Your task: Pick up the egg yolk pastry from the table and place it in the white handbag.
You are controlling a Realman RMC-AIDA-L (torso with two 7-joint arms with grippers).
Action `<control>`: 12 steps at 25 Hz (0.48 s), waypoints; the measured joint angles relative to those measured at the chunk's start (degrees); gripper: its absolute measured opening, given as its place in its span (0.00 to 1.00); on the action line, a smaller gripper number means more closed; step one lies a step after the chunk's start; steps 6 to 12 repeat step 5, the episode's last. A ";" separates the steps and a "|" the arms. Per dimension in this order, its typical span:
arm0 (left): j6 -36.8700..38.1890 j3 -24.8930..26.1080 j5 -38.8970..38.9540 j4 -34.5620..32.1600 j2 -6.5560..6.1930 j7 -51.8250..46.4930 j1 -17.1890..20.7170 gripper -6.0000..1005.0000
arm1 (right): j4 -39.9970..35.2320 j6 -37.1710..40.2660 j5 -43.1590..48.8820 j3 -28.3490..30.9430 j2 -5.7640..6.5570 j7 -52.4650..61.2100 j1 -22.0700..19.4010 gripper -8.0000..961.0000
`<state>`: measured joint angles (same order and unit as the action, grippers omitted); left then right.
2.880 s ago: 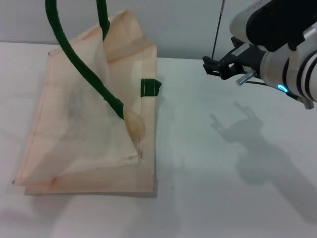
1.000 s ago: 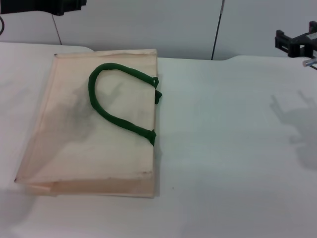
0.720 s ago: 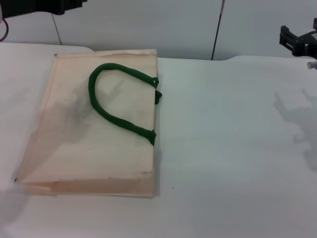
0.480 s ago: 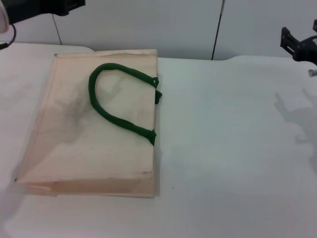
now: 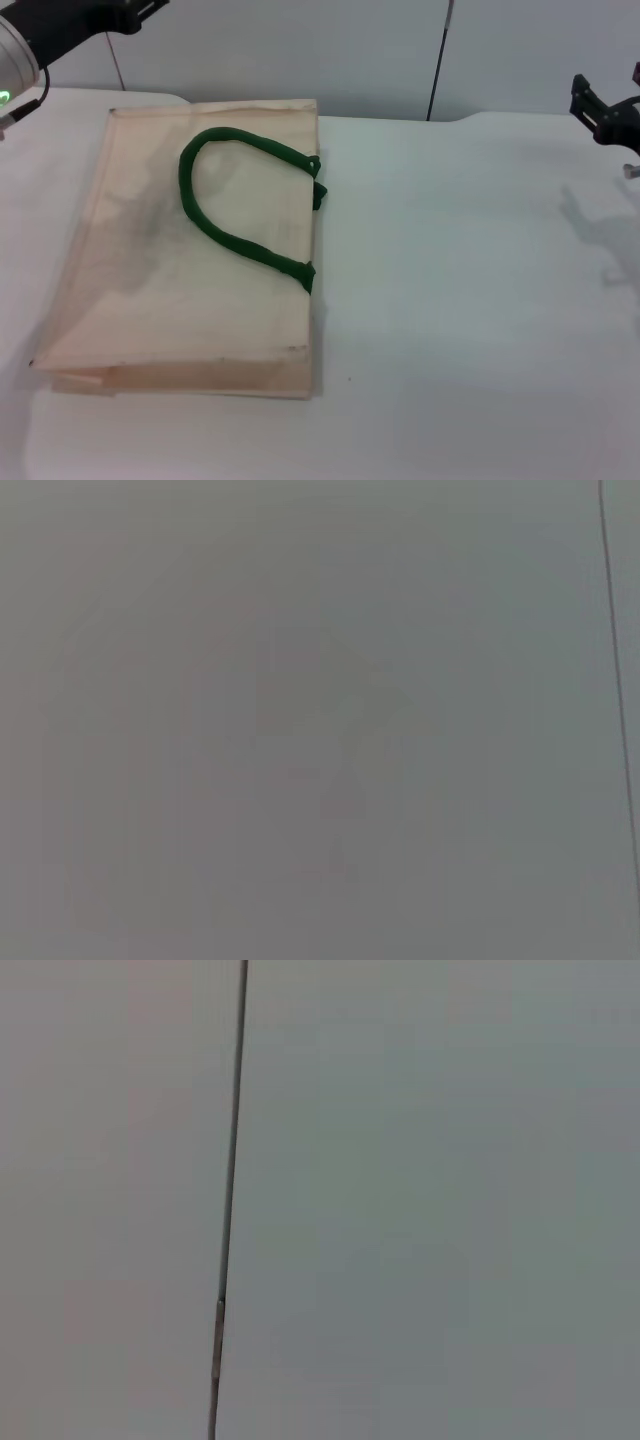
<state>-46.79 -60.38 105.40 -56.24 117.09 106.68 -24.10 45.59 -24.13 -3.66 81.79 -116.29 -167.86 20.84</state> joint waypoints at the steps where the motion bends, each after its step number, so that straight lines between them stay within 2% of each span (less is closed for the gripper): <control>1: 0.33 -0.38 1.27 0.53 0.00 1.23 0.05 0.57 | -0.48 -0.16 -0.02 0.12 0.01 -0.02 0.24 0.80; 12: 1.77 -1.33 2.65 1.59 0.02 2.67 0.04 0.57 | -1.38 -0.38 -0.09 0.37 0.02 -0.05 0.75 0.80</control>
